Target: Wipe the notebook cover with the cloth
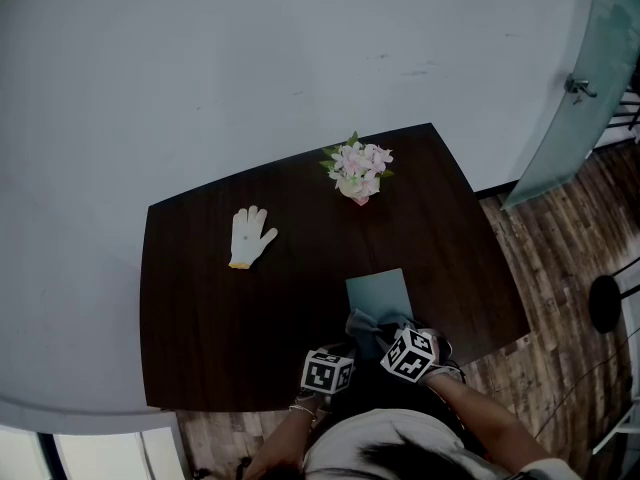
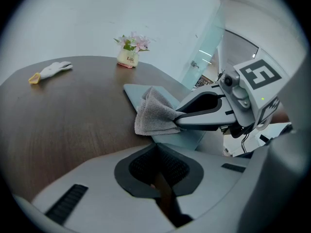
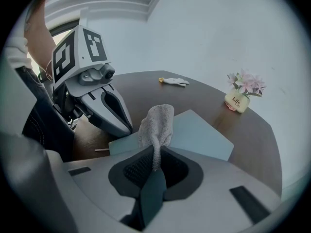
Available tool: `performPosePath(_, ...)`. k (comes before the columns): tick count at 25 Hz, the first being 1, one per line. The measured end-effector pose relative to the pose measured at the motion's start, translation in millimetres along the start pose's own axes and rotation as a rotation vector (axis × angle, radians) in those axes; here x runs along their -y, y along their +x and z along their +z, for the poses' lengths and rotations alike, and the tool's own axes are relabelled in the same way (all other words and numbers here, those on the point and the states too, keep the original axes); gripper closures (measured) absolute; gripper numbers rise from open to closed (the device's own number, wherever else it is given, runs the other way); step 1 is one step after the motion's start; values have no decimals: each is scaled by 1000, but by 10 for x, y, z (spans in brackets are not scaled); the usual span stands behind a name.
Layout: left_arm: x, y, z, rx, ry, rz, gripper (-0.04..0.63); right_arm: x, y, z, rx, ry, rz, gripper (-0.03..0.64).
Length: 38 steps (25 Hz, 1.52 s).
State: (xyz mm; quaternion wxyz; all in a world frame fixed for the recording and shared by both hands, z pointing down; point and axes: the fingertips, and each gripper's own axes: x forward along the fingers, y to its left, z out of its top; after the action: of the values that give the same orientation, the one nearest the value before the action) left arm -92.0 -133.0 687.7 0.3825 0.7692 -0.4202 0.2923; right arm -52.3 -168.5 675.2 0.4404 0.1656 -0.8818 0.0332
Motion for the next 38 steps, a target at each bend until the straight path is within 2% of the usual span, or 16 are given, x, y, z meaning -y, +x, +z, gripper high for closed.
performPosePath(38, 4, 6, 4, -8, -10, -13, 577, 427, -405, -616, -47, 124, -146, 568)
